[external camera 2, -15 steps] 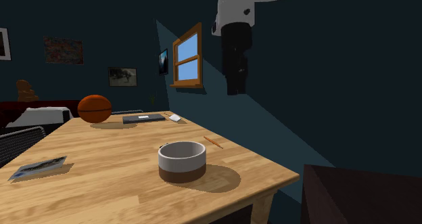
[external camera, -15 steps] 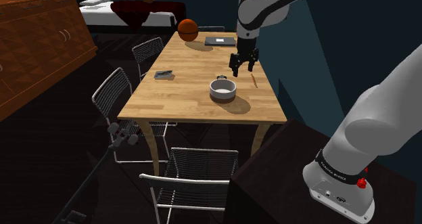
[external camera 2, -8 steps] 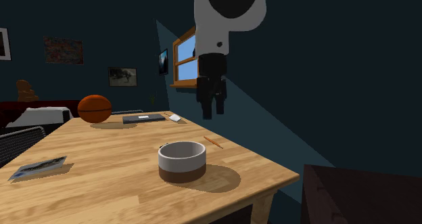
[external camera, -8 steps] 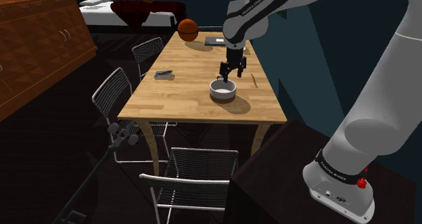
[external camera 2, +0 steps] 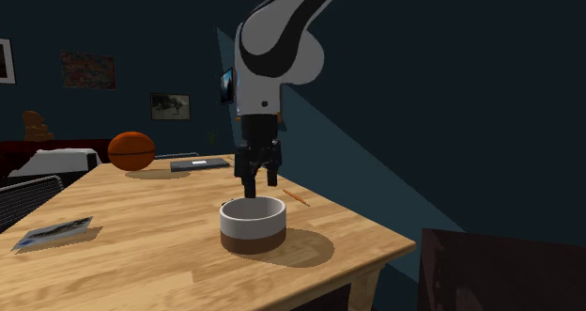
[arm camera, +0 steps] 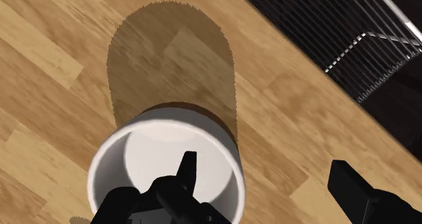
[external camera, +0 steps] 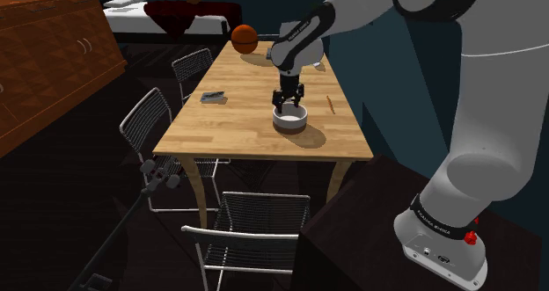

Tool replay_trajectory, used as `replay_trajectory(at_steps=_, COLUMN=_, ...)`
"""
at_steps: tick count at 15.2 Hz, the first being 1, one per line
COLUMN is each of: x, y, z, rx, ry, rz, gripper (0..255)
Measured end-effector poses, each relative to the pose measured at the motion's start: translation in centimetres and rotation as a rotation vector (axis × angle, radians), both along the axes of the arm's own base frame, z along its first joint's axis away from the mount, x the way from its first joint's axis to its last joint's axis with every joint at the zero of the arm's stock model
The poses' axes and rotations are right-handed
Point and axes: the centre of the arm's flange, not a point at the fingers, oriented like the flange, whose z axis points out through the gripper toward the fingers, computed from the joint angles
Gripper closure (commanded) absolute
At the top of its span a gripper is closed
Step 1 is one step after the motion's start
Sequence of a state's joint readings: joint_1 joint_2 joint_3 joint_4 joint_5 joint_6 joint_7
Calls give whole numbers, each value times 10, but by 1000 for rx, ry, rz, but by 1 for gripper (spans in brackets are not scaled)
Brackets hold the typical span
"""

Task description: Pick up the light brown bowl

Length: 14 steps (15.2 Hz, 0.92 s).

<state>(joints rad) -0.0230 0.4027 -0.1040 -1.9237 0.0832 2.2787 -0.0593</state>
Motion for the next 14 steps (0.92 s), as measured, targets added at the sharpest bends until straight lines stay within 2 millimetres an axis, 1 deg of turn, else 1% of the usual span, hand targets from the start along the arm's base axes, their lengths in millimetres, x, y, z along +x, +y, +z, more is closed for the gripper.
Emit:
replay_trajectory(at_steps=3, x=31, y=-7, z=-24, rx=3, ry=0, rz=4, gripper=0)
replay_trajectory(at_steps=5, x=51, y=-12, z=-44, rx=5, ry=-1, rz=6, gripper=0)
replay_trajectory(at_steps=7, x=65, y=-13, z=-58, rx=8, ry=0, rz=8, gripper=0)
replay_trajectory(at_steps=9, x=70, y=-11, z=-69, rx=9, ry=0, rz=9, gripper=0)
replay_trajectory(at_steps=14, x=70, y=-12, z=-96, rx=9, ry=0, rz=9, gripper=0)
